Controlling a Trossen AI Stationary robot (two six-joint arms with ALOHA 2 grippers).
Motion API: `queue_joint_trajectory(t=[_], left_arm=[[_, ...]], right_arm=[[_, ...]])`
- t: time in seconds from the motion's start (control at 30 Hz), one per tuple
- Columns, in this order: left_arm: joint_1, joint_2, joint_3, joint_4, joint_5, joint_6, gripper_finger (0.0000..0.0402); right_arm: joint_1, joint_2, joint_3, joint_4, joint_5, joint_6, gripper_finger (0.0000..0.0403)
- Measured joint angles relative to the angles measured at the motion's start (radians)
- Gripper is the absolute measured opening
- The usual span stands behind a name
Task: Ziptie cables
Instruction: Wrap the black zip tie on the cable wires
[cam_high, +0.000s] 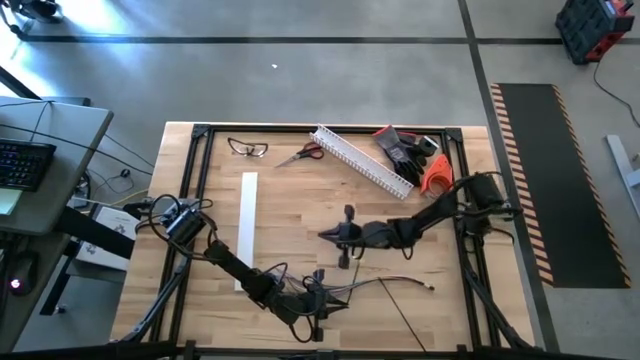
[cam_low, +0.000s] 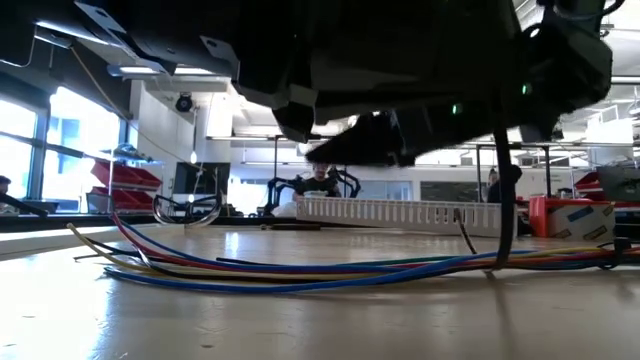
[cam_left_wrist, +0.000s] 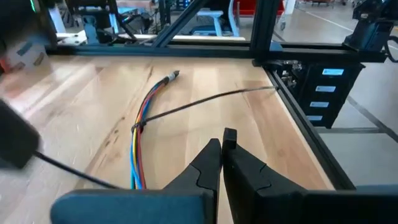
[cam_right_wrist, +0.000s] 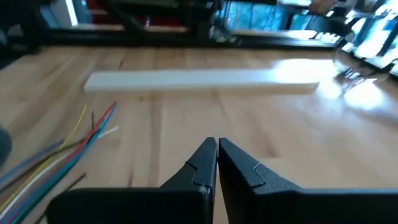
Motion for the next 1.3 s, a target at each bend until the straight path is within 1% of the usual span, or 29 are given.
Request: queue_joint_trajectory(t=[0.07, 0.13, 0.2, 0.27, 0.33, 0.43, 0.53, 0.57, 0.6, 0.63, 0.67, 0.77, 0.83, 0.9, 0.93, 1.03, 1.1, 1.17, 1.3], left_arm=[[0.0, 0.0, 0.0, -0.008, 0.0, -0.005, 0.0], [0.0, 0.0, 0.0, -0.014, 0.0, -0.008, 0.0], [0.0, 0.0, 0.0, -0.018, 0.0, -0.009, 0.0], [0.0, 0.0, 0.0, -0.016, 0.0, -0.01, 0.0], [-0.001, 0.0, 0.0, -0.016, 0.0, -0.01, 0.0], [0.0, 0.0, 0.0, -0.015, 0.0, -0.01, 0.0], [0.0, 0.0, 0.0, -0.014, 0.0, -0.009, 0.0], [0.0, 0.0, 0.0, -0.014, 0.0, -0.009, 0.0], [0.0, 0.0, 0.0, -0.014, -0.001, -0.009, 0.0], [0.0, 0.0, 0.0, -0.014, -0.003, -0.005, 0.0], [0.0, 0.0, 0.0, -0.012, -0.007, 0.001, 0.0], [-0.001, 0.0, 0.0, -0.01, -0.01, 0.016, 0.0], [-0.001, 0.0, 0.0, -0.009, -0.009, 0.017, 0.0], [-0.002, 0.0, 0.0, -0.01, 0.005, 0.017, 0.0], [-0.002, 0.0, 0.0, -0.01, 0.007, 0.017, 0.0], [-0.005, 0.0, 0.0, -0.009, 0.007, 0.018, 0.0], [-0.006, 0.0, 0.0, -0.009, 0.006, 0.018, 0.0], [-0.006, 0.0, 0.0, -0.009, 0.005, 0.018, 0.0], [-0.006, 0.0, 0.0, -0.008, 0.004, 0.018, 0.0]], right_arm=[[-0.005, -0.052, -0.013, -0.023, 0.017, -0.025, 0.0008], [-0.006, -0.12, -0.024, -0.098, 0.052, -0.039, 0.0027], [-0.006, -0.212, -0.033, -0.238, 0.095, -0.026, 0.0056], [0.0, -0.325, -0.033, -0.441, 0.121, 0.031, 0.0089], [0.009, -0.436, -0.033, -0.667, 0.124, 0.126, 0.0125], [0.03, -0.578, -0.033, -1.005, 0.051, 0.298, 0.0181], [0.081, -0.645, -0.033, -1.277, -0.006, 0.518, 0.0229], [0.106, -0.647, -0.034, -1.334, -0.003, 0.6, 0.0241], [0.135, -0.647, -0.043, -1.352, 0.004, 0.674, 0.0251], [0.163, -0.646, -0.062, -1.334, 0.012, 0.741, 0.0258], [0.191, -0.64, -0.09, -1.279, 0.016, 0.802, 0.0263], [0.254, -0.603, -0.194, -1.007, 0.051, 0.945, 0.0267], [0.273, -0.568, -0.255, -0.85, 0.109, 1.03, 0.0262], [0.279, -0.527, -0.297, -0.768, 0.165, 1.101, 0.0256], [0.278, -0.509, -0.31, -0.756, 0.173, 1.123, 0.0254], [0.269, -0.445, -0.32, -0.679, 0.178, 1.154, 0.0249], [0.26, -0.404, -0.32, -0.606, 0.166, 1.141, 0.0248], [0.245, -0.36, -0.32, -0.527, 0.132, 1.121, 0.0247], [0.223, -0.284, -0.319, -0.424, 0.122, 1.1, 0.0247]])
